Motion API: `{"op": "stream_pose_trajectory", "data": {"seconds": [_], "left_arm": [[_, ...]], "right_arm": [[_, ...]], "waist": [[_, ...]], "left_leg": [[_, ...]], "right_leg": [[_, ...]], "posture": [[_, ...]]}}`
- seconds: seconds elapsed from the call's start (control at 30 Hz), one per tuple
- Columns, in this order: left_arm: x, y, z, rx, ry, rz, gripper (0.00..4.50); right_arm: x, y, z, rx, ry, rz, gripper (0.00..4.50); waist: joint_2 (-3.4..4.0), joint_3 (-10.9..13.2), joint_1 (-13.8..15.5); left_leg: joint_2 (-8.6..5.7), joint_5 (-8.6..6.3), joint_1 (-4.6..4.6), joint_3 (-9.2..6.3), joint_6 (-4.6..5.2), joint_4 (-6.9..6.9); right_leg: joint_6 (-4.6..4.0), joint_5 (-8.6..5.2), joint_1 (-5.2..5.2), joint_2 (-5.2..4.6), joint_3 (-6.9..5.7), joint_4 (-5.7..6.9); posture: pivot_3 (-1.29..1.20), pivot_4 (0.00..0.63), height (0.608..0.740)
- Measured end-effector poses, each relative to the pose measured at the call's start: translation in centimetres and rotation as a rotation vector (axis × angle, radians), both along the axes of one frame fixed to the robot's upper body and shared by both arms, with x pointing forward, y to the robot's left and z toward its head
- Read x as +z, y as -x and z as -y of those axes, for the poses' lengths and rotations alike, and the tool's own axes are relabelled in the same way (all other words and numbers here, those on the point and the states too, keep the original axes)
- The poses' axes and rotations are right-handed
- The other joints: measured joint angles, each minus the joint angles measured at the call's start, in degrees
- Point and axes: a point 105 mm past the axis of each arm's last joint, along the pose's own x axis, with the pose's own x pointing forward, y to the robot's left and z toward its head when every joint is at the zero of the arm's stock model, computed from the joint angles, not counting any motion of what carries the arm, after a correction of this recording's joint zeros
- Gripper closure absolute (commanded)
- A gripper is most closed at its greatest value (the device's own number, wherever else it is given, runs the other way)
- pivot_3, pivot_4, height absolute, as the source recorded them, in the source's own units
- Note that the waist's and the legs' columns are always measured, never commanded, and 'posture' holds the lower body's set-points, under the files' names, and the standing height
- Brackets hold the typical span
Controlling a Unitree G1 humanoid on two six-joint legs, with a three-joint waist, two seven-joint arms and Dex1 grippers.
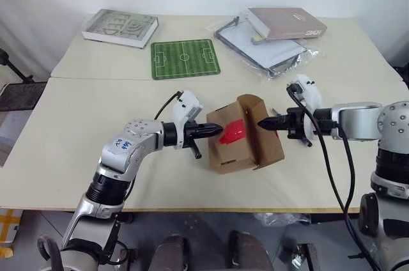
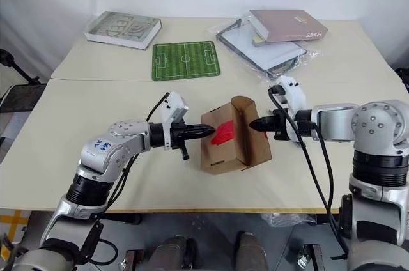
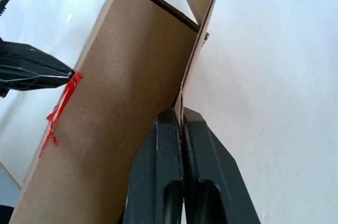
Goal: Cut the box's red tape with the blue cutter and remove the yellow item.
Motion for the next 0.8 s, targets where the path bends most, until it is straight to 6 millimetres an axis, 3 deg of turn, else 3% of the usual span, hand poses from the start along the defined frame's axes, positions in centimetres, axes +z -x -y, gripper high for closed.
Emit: {"op": "stream_pose_trajectory", "data": {"seconds": [0.3,0.57,0.67,0.8], "left_arm": [[-0.3,-0.2,-0.2,0.021,0.006,0.005,4.50],[-1.5,-0.3,-1.5,0.059,-0.019,-0.050,4.50],[-1.0,0.2,-2.4,0.046,0.033,-0.093,4.50],[1.2,0.9,-3.2,0.020,0.142,-0.111,4.50]], "right_arm": [[1.9,0.9,-0.6,0.003,0.093,0.049,4.47],[4.0,1.7,-2.8,0.017,-0.002,0.069,4.47],[4.2,1.8,-3.0,0.016,0.007,0.087,4.47],[4.4,1.8,-3.0,0.007,0.008,0.095,4.47]], "waist": [[-0.01,0.00,0.53],[-0.04,0.02,1.12],[-0.03,0.02,1.06],[-0.04,0.02,1.07]], "left_leg": [[0.06,-0.01,-0.04,0.01,0.09,0.00],[0.09,-0.07,-0.19,0.12,0.23,0.00],[0.13,-0.14,-0.28,0.05,0.34,0.00],[0.10,-0.14,-0.52,0.03,0.34,0.00]], "right_leg": [[0.00,0.00,0.00,-0.01,-0.01,-0.09],[0.06,0.03,-0.02,-0.01,-0.10,-0.34],[0.07,0.04,-0.10,-0.01,-0.11,-0.40],[0.14,0.07,-0.28,-0.01,-0.19,-0.47]], "posture": [[0.00,0.150,0.740],[0.00,0.150,0.740],[0.00,0.150,0.740],[0.00,0.150,0.740]]}}
